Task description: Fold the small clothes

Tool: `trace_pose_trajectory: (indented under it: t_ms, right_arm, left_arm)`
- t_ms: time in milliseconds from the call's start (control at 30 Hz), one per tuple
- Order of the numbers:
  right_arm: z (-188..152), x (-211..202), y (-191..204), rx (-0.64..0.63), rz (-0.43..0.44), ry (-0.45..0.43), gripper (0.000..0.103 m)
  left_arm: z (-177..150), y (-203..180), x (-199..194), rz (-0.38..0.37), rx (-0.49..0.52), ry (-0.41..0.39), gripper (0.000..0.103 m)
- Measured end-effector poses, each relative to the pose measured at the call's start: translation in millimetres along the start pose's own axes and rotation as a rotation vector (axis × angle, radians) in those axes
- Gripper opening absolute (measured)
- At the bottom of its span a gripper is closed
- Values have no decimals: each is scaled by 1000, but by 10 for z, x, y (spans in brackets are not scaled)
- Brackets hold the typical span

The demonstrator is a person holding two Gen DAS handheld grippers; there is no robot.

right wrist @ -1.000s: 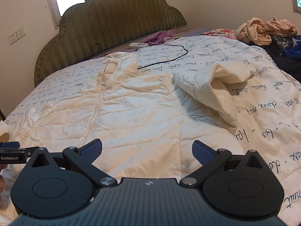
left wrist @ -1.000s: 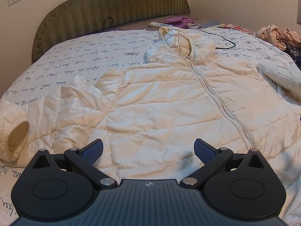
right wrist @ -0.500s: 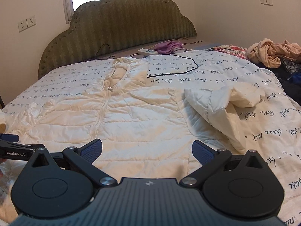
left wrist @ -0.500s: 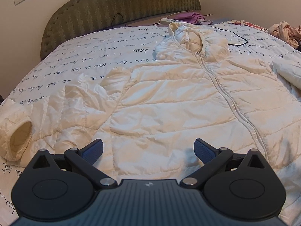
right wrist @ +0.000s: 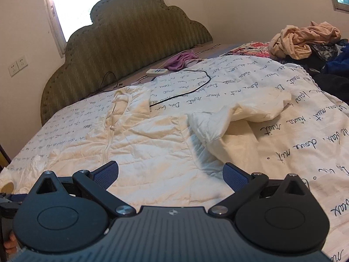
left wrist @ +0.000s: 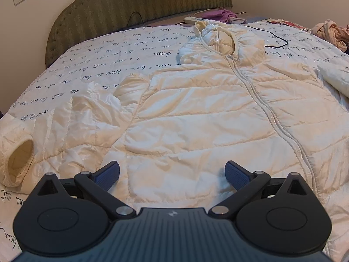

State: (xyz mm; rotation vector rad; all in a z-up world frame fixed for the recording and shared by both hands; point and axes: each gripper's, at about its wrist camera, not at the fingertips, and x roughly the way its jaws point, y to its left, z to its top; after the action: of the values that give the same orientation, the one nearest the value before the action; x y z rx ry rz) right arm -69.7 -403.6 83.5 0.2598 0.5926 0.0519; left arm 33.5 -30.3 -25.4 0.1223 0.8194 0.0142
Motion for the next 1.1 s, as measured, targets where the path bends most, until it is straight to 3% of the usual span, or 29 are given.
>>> trace_pose_trajectory:
  t_ms: [167,400,633,733,800,900,1033,1100]
  right_arm:
    - [155,115,-489,117,-57,-24,103]
    - [326,449,-1162,364,-24,-33,103]
    - [504,758,-1427,418,-135,-23,102]
    - [568,602,-1156,309,-193,-53,103]
    - [576,396,-779,181,-127,-72,103]
    - [524,126,-240,3,62,-54,103]
    - [406,-23,252,-100,312,56,103]
    - [318,-49,445,-131,390,102,103]
  left_arm:
    - [16,-38,-1,-29,1,-5,103]
    - [77,-163,-29,-21,39,-32,103]
    - [114,-171,20,10,37,-13,103]
    - [118,-141,28,23,24,-15,103]
    - [119,-134,45,28,18,-10,103]
    - [108,-145,66,34,23,-5,103]
    - [87,-146,67,44,27,-5,103]
    - [81,-140,67,48,26,-5,103]
